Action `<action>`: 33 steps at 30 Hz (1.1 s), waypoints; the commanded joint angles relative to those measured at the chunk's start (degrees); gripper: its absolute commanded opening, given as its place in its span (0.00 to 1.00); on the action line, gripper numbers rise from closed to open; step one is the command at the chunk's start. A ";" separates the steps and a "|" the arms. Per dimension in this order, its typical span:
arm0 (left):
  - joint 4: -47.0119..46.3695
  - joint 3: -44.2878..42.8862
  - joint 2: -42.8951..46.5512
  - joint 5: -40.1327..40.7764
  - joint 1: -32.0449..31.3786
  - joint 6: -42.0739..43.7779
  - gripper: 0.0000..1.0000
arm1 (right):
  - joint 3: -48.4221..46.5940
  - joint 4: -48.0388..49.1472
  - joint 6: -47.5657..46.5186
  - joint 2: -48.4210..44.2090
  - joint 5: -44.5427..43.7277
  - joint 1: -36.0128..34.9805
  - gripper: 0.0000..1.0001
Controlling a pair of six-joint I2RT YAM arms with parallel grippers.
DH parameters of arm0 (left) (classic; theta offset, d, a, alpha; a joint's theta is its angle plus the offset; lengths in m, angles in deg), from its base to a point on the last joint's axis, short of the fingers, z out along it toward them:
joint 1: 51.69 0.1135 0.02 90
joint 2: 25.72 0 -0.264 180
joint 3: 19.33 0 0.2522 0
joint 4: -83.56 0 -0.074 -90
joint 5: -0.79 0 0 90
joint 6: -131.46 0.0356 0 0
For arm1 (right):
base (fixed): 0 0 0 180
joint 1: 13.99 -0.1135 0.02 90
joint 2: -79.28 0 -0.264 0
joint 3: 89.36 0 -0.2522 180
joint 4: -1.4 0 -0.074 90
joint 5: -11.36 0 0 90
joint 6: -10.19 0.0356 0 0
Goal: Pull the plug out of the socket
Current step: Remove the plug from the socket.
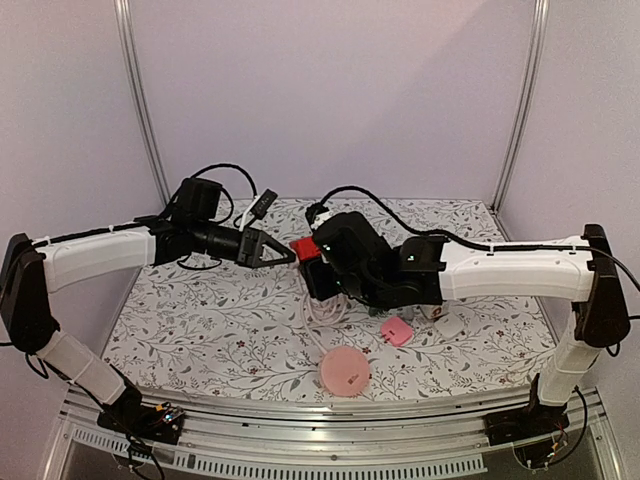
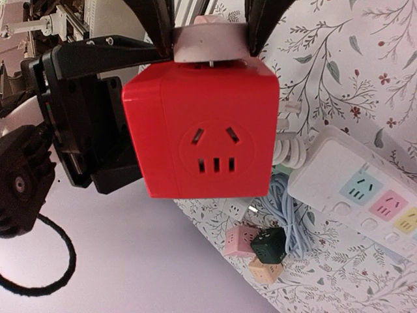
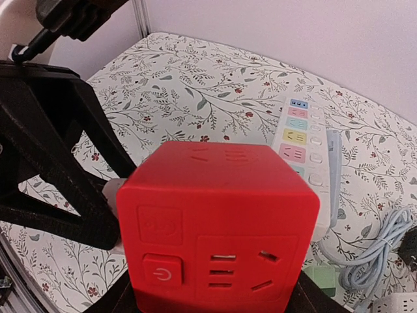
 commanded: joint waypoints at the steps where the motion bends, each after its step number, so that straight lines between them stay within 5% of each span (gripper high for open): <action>1: 0.07 -0.19 0.54 -0.33 0.25 0.35 0.00 | -5.81 -4.53 -0.53 2.31 -11.50 -0.13 0.08; 12: -0.11 -0.03 1.18 -0.14 0.74 0.30 0.00 | -8.14 -9.50 0.06 4.37 -15.67 -0.10 0.08; 25: 0.95 -0.10 1.54 1.33 0.70 1.31 0.00 | 5.79 13.19 6.90 -7.16 10.30 5.46 0.09; 33: 1.30 -0.10 1.44 1.80 0.70 1.76 0.00 | 7.68 15.57 8.95 -8.57 14.36 6.08 0.09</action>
